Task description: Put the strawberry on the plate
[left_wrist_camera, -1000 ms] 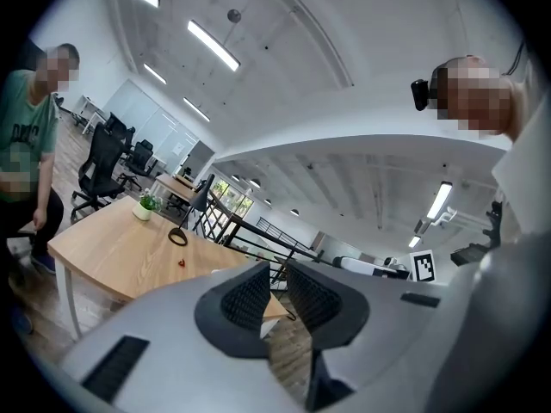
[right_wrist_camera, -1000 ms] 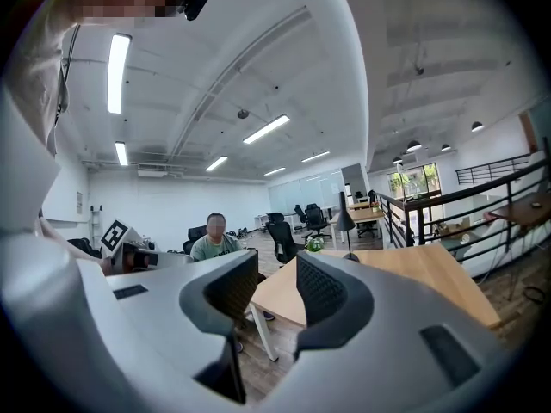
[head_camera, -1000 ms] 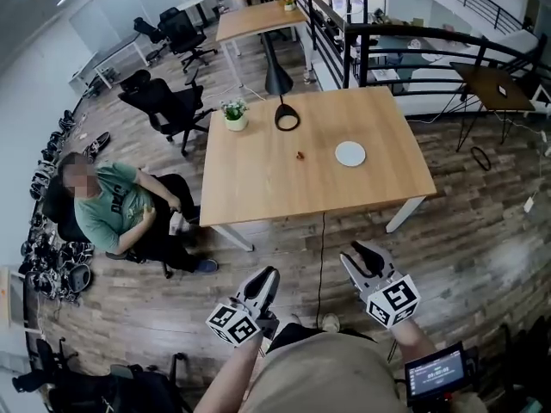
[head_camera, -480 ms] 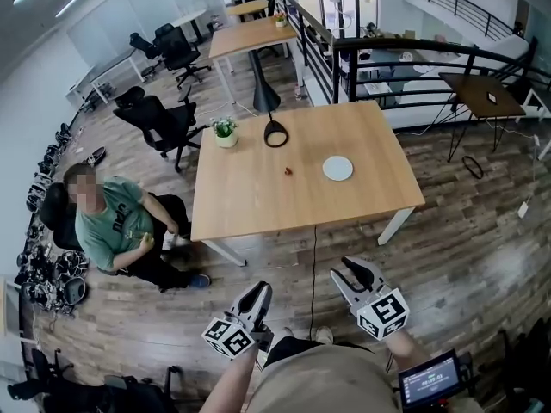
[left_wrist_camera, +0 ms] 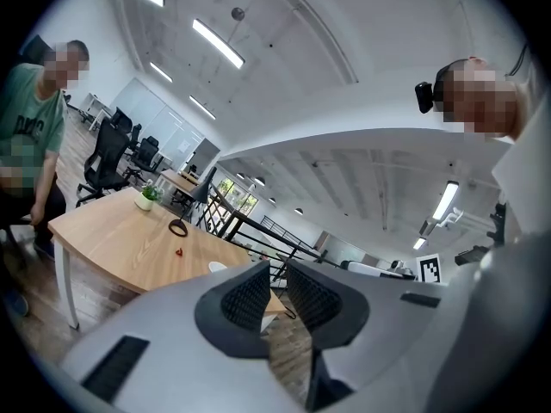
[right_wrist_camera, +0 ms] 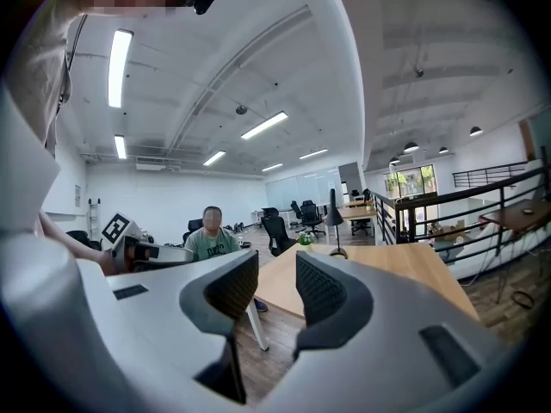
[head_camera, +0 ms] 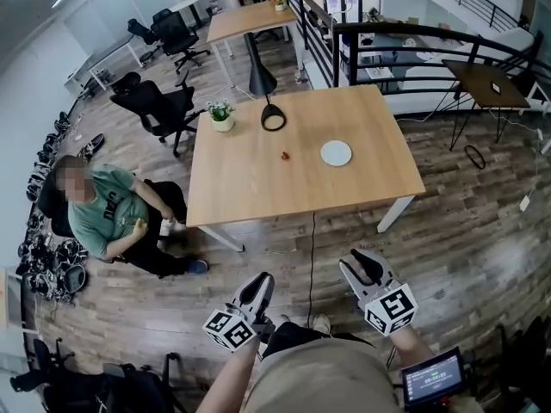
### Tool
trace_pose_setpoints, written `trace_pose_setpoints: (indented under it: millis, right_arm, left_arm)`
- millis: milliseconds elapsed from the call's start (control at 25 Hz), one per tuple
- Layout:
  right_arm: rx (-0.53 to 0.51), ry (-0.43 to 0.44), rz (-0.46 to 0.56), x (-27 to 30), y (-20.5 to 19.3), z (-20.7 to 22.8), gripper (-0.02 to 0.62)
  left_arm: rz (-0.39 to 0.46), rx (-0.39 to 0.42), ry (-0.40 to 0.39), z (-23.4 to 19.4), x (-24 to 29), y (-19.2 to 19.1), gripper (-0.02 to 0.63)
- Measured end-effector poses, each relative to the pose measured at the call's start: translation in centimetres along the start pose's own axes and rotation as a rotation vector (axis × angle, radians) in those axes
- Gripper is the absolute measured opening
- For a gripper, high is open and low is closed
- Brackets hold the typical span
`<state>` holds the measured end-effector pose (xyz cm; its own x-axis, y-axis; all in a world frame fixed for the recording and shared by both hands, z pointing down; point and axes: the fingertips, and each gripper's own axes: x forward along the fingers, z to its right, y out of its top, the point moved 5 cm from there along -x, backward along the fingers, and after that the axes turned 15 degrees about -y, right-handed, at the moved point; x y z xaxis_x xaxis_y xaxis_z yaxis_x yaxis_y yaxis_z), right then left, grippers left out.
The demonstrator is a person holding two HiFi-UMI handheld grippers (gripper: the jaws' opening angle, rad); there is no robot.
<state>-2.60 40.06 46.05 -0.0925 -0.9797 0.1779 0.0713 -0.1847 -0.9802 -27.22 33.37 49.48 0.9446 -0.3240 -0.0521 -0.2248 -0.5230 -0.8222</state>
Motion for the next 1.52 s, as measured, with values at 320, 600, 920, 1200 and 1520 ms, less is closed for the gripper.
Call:
trace_pose_setpoints:
  millis: [320,600,920,1200,1520]
  right_arm:
    - [0.008,-0.005,0.015,0.8,0.4,0.6,0.121]
    - [0.007,-0.005,0.021,1.5,0.8,1.2,0.121]
    - [0.034,0.004,0.003,2.2,0.5,1.9,0.121]
    - [0.037,0.009,-0.014,4.3,0.7,2.7,0.121]
    - [0.042,0.014,-0.008,9.6,1.4,2.9,0.121]
  left_arm:
    - [0.002,0.017,0.020,-0.1,-0.4,1.0,0.044]
    - [-0.002,0.027,0.021,-0.2,0.6,1.4,0.044]
    - [-0.010,0.008,0.032,-0.2,1.4,1.1,0.044]
    - [0.001,-0.002,0.041,-1.6,2.2,1.9,0.043]
    - [0.003,-0.004,0.046,-6.0,3.9,4.1,0.043]
